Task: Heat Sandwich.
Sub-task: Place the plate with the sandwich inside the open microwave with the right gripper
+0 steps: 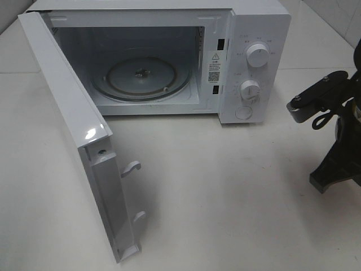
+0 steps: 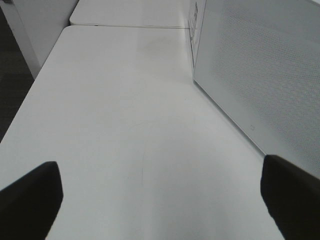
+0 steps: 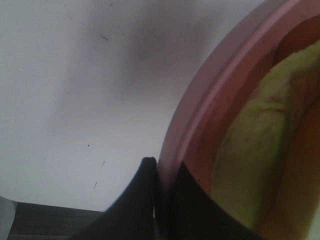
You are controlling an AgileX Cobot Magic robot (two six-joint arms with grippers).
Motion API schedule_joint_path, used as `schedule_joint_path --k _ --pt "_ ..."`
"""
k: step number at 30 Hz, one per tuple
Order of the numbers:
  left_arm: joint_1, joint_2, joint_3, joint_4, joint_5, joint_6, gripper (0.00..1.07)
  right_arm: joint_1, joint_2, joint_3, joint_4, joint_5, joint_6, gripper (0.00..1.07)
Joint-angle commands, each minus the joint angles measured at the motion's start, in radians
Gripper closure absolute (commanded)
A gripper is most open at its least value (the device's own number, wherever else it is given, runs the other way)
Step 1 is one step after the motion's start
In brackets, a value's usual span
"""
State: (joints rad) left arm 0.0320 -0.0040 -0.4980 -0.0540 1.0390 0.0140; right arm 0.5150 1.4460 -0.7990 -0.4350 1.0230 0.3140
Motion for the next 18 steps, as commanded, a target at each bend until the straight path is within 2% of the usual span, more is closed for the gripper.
schedule_joint_path --k 1,9,18 --pt "0.003 -0.029 0.002 -0.008 -0.005 -0.001 0.05 0.041 -0.016 0.000 -0.017 0.034 0.009 1.07" --pt "0.003 -0.029 0.002 -0.008 -0.005 -0.001 0.05 0.135 -0.029 0.000 0.001 0.043 0.011 1.07" --pt "0.003 -0.029 0.002 -0.008 -0.005 -0.001 0.05 0.283 -0.038 0.000 0.001 0.065 0.031 1.07"
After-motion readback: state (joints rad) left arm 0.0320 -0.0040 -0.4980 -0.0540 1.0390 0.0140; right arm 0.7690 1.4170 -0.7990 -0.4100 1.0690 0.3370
